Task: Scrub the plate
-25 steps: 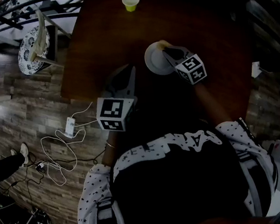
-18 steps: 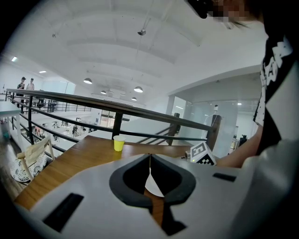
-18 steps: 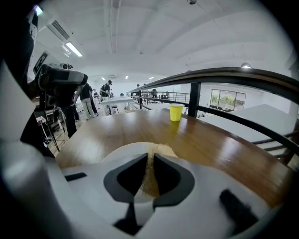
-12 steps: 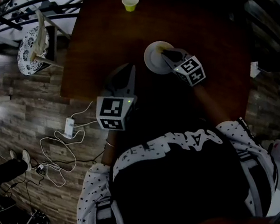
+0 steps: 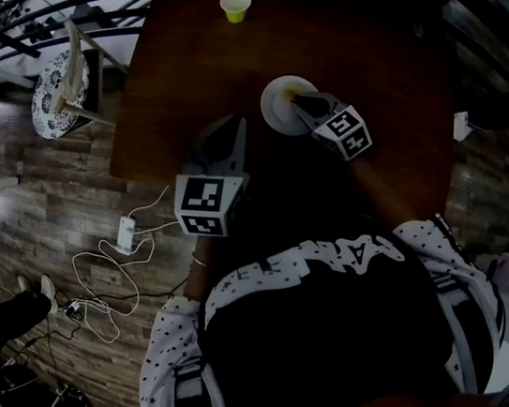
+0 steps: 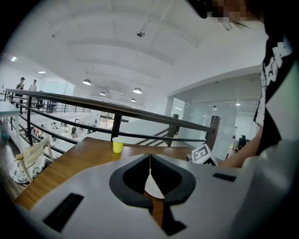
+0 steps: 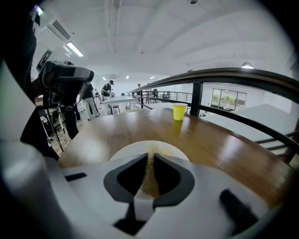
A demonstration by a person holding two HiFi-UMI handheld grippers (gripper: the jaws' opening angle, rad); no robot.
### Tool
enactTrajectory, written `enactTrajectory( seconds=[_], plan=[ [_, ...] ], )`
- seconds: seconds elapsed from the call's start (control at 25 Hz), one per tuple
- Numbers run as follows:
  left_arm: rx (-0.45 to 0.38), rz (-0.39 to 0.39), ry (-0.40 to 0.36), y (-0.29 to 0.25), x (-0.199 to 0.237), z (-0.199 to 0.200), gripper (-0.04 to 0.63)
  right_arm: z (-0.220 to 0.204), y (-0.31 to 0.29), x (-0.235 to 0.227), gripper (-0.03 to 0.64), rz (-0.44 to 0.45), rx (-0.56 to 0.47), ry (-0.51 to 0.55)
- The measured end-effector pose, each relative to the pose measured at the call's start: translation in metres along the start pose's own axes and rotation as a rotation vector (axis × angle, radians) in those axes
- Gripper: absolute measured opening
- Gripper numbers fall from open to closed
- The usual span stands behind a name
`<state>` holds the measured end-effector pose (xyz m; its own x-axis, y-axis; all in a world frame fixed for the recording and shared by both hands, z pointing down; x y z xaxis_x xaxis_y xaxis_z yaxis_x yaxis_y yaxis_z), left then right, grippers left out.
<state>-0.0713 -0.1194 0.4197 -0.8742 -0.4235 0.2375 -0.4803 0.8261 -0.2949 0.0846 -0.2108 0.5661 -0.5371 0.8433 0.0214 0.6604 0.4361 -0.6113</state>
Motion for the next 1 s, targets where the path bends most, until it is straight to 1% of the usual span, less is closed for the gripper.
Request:
enactTrajectory(
  seconds=[1.0],
  plan=[
    [-0.004, -0.017, -0.002, 0.009, -0.003, -0.001, 0.015, -0.002, 0.007, 0.024, 0.049, 0.019, 0.0, -0.003]
  ],
)
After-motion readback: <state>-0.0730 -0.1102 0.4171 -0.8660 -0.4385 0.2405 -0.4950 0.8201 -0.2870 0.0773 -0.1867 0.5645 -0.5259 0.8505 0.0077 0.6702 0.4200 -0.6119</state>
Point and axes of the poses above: the fingertips, and each gripper's own axes: y backward along the fingers, x to its left, z out of its top, the point moved 4 cm from there along y, backward along the fingers, and after that the axes turned 4 degrees about -z, right-handed, at the moved point
